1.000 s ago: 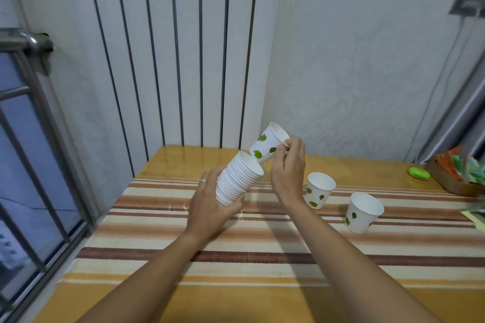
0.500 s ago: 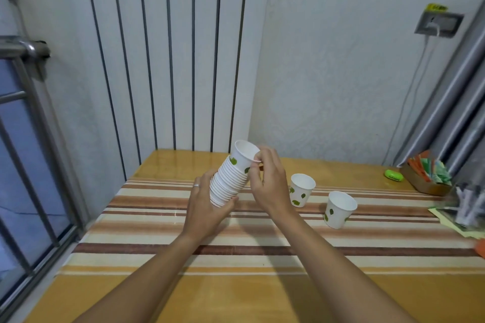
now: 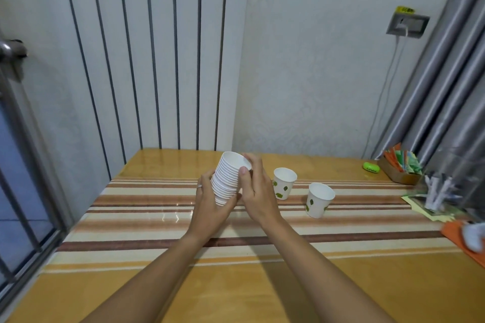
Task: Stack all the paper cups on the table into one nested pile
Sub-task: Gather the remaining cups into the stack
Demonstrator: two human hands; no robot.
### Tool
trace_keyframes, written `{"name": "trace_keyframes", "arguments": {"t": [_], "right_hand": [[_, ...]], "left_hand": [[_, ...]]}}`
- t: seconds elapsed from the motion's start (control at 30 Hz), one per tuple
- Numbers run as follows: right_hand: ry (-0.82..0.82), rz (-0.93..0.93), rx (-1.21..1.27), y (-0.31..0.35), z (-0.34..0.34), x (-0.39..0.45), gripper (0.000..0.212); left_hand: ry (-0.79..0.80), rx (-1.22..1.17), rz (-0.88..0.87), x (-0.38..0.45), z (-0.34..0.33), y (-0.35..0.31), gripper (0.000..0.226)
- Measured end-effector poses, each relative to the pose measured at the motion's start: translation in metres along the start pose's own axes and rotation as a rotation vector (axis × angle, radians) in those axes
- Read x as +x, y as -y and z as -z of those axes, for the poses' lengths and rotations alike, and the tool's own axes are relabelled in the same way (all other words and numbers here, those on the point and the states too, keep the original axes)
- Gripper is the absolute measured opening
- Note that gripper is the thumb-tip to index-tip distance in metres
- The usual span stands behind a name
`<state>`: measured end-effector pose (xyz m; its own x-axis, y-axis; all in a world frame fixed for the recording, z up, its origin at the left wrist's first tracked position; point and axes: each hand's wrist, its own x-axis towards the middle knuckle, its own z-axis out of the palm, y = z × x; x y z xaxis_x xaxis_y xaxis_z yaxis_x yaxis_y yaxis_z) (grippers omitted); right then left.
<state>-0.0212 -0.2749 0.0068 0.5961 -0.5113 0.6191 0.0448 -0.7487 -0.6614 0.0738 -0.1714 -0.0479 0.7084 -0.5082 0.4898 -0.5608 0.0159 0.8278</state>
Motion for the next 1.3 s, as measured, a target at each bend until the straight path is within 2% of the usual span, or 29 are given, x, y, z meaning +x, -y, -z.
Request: {"name": "trace_keyframes", "arguments": {"t": [0.1,0.17,0.23,0.33,0.5,0.6,0.73,0.9,1.03,1.17,1.3], "right_hand": [[-0.082,-0.103,-0.003,-0.022,0.005,-0.002,0.046],[-0.175,-0.206,-0.105,-0.045,0.008,-0.002,0.036],[-0.201,-0.322,-0.276,-0.066,0.014,-0.003,0.024],[-0.175,-0.399,-0.434,-0.087,0.024,-0.002,0.023],[-0.107,-0.449,-0.451,-0.100,0.025,0.006,0.037],[-0.080,-0.484,-0.501,-0.103,0.020,0.006,0.032],[-0.125,-0.436,-0.504,-0.103,0.020,0.006,0.020],[-0.291,-0.288,-0.315,-0.074,0.023,0.016,0.014],[-0.374,-0.182,-0.218,-0.047,0.026,0.028,0.009],[-0.376,-0.163,-0.139,-0.030,0.025,0.028,0.010],[-0.328,-0.081,-0.069,-0.015,0.022,0.021,0.018]], "left_hand": [[0.011,0.022,0.001,0.002,0.000,0.006,0.077],[-0.007,0.026,0.010,0.005,0.000,0.009,0.077],[-0.016,0.025,0.018,0.007,0.001,0.012,0.076],[-0.006,0.031,0.013,0.008,0.000,0.013,0.076],[0.035,0.061,0.003,0.010,-0.004,0.011,0.076],[0.037,0.059,0.007,0.011,-0.003,0.010,0.075],[0.050,0.049,0.023,0.011,0.000,0.012,0.077],[0.034,0.041,0.005,0.010,0.006,0.009,0.076],[-0.012,0.146,-0.007,0.009,0.014,0.008,0.081],[-0.046,0.293,0.014,0.008,0.024,0.010,0.093],[0.003,0.393,-0.006,0.007,0.029,0.014,0.087]]}}
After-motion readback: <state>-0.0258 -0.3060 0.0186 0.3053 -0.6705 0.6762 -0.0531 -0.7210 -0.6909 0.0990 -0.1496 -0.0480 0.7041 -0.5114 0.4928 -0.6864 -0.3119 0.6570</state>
